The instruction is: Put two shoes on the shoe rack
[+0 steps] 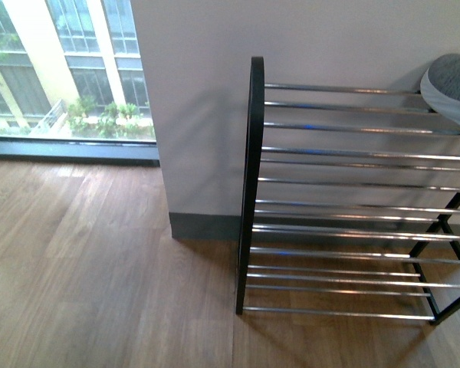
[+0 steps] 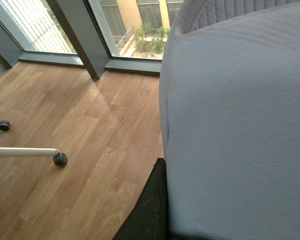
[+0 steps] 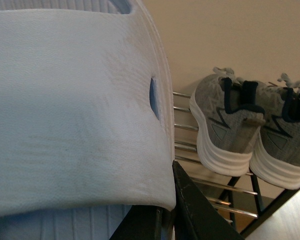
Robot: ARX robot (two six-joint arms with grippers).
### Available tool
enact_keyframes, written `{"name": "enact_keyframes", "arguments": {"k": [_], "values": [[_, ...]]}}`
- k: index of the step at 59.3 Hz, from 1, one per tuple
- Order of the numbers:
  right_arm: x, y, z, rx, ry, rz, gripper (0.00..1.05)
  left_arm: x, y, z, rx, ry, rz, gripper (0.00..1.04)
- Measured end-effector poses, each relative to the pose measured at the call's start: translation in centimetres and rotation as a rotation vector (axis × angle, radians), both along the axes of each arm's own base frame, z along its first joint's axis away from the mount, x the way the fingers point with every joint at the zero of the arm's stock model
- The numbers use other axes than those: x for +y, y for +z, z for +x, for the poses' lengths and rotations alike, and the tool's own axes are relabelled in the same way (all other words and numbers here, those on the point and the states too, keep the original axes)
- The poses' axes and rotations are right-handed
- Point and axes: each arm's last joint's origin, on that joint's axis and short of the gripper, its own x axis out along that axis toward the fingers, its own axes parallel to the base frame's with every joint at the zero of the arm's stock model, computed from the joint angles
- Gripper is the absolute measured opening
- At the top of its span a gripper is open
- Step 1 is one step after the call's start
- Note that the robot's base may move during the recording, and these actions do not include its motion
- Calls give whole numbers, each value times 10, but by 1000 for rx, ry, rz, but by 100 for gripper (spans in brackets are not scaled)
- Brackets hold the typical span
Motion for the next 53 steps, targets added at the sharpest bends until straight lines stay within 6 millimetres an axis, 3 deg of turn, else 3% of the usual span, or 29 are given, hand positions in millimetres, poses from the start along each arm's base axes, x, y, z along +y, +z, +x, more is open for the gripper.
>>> {"name": "enact_keyframes", "arguments": {"k": [12,32,45,53], "values": [[4,27,40,-4,47,0,2,0,0,0,0,0,0,2],[16,50,122,31,72,-42,2,0,0,0,0,0,0,2],[14,36,177,91,56,-53,2,0,0,0,0,0,0,2],[8,4,219,188,21,-75,2,0,0,0,0,0,0,2]]}}
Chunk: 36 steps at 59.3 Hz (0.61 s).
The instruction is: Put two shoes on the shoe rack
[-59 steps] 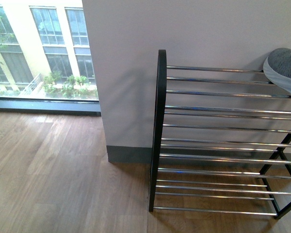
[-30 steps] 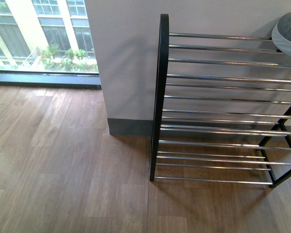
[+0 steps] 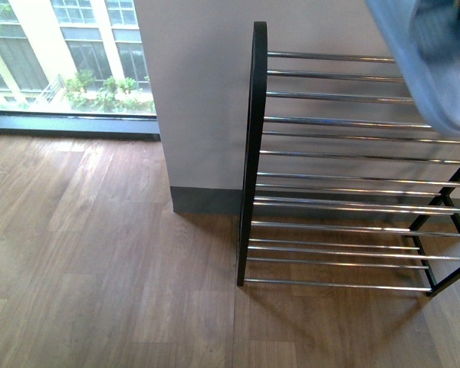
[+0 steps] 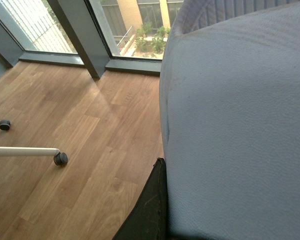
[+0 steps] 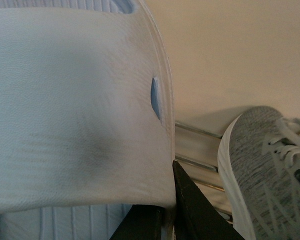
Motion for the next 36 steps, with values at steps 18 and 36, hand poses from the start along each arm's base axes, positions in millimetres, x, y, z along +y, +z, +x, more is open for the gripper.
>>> {"name": "enact_keyframes", "arguments": {"k": [18,36], "values": [[-17,-41,56,150,-59,-71,2,0,0,0,0,0,0,2],[-51,-53,95,213,-176,-146,2,0,0,0,0,0,0,2]]}}
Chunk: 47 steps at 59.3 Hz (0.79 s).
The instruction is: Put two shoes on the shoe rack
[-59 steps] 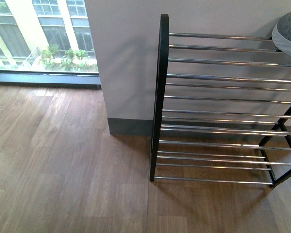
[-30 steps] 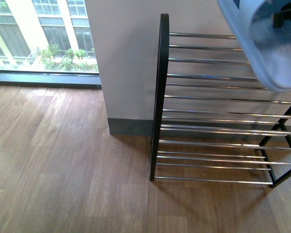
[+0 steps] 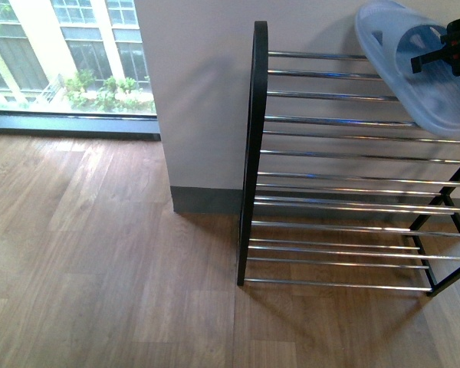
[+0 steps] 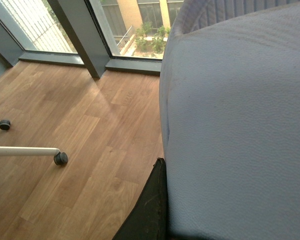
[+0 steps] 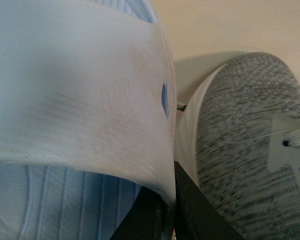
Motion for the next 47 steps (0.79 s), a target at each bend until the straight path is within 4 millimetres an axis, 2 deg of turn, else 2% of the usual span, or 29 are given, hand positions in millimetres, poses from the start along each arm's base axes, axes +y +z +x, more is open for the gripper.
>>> {"name": "enact_keyframes", "arguments": {"k": [9,18,47], "values": [[-14,-2,10,13,-24,-35,2,0,0,0,0,0,0,2],[-20,-3,14,34,-37,-49,2,0,0,0,0,0,0,2],[-22,-2,14,42,-27,-39,2,0,0,0,0,0,0,2]]}}
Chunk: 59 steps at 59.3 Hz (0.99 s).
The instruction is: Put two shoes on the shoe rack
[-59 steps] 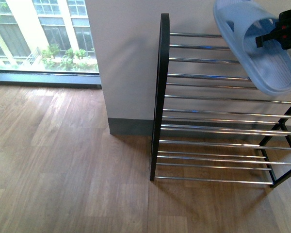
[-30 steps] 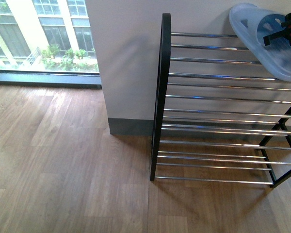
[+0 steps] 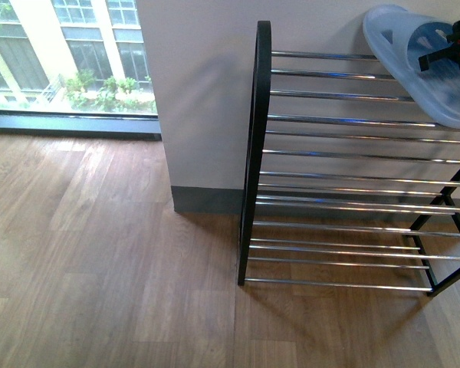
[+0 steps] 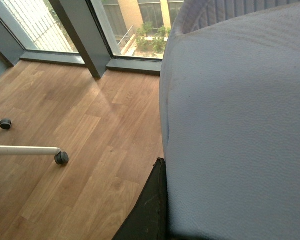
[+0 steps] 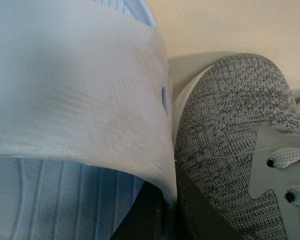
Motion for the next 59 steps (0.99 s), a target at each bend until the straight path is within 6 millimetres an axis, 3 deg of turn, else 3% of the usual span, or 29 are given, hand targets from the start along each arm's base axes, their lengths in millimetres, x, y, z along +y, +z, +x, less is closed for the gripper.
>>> {"name": "enact_keyframes", "arguments": {"k": [59], "values": [[-1,0,0,12,39,15,2,0,0,0,0,0,0,2]]}}
